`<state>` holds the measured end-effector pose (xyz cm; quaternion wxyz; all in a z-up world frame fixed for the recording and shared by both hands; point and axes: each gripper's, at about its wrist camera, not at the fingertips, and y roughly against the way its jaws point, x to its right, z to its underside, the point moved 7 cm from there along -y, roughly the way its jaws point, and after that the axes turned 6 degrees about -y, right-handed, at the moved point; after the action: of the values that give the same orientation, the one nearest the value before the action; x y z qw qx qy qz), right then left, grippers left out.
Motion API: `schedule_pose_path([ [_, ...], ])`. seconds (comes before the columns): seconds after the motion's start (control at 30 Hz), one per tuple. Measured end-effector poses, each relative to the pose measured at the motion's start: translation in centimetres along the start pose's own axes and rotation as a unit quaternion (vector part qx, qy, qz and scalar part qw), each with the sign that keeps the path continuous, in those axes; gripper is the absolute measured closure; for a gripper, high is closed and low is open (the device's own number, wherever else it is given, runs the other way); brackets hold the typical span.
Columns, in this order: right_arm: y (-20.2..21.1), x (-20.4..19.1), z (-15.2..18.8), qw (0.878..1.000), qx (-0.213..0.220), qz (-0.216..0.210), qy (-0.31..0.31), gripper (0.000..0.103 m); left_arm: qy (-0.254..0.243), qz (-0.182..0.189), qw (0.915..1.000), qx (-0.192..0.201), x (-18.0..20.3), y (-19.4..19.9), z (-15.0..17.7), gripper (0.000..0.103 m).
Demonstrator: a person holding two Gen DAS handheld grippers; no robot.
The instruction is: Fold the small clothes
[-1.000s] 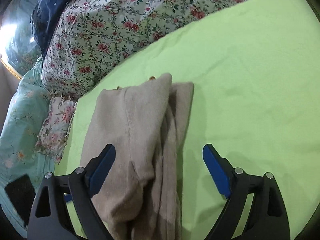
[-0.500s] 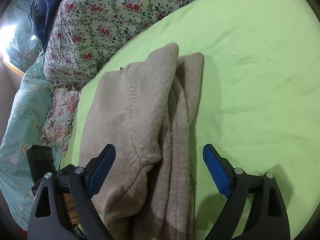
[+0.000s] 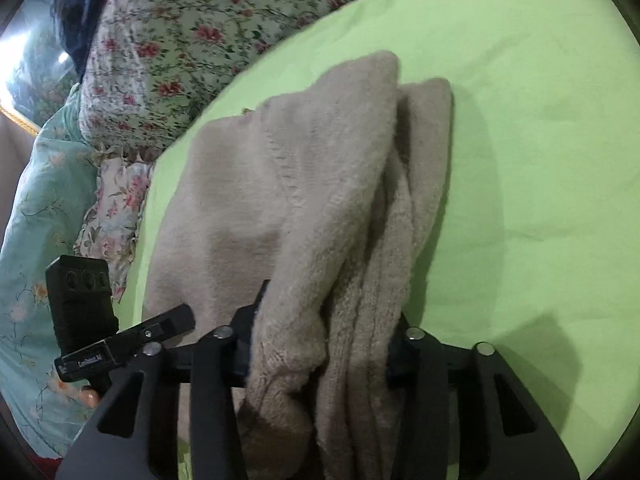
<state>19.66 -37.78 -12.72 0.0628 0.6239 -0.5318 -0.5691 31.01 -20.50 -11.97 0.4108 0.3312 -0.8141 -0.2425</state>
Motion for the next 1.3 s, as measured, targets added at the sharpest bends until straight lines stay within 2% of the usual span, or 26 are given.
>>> schedule_pose_path([
  [0.1,0.7,-1.9,0.8,1.000,0.010,-0.012,0.010,0.064,-0.011,-0.008,0.9997,0.020,0.4,2.4,0.2,0.060],
  [0.2,0.3,-4.5,2.0,0.999,0.005,-0.035,0.029,0.065,-0.027,-0.030,0.9980,0.049,0.3,6.8,1.0,0.061],
  [0.37,-1.8,-10.4,4.1,0.993,-0.005,-0.088,0.074,0.066,-0.042,-0.068,0.9934,0.083,-1.4,13.4,3.5,0.061],
  [0.5,-3.9,-13.1,5.8,0.990,-0.024,-0.116,0.080,0.066,-0.035,-0.095,0.9904,0.094,-3.6,17.0,5.9,0.061],
  [0.6,-5.8,-13.4,7.2,0.990,-0.044,-0.108,0.079,0.066,-0.009,-0.100,0.9921,0.075,-6.1,16.9,8.2,0.061],
  [0.67,-6.8,-12.8,8.0,0.992,-0.052,-0.086,0.078,0.065,0.011,-0.106,0.9929,0.054,-7.7,15.7,9.5,0.059],
  [0.8,-7.0,-11.9,8.3,0.993,-0.054,-0.083,0.064,0.061,0.036,-0.099,0.9924,0.063,-8.3,15.7,10.6,0.053],
  [0.97,-6.0,-12.3,8.2,0.995,-0.042,-0.061,0.065,0.055,0.026,-0.135,0.9880,0.070,-7.2,17.2,11.8,0.050],
  [1.1,-4.2,-12.7,8.4,0.996,-0.025,-0.055,0.066,0.046,0.012,-0.158,0.9840,0.081,-6.3,19.4,13.8,0.049],
  [1.3,0.2,-12.3,9.4,0.997,0.012,-0.050,0.065,0.045,-0.012,-0.173,0.9800,0.099,-4.5,23.2,17.5,0.049],
])
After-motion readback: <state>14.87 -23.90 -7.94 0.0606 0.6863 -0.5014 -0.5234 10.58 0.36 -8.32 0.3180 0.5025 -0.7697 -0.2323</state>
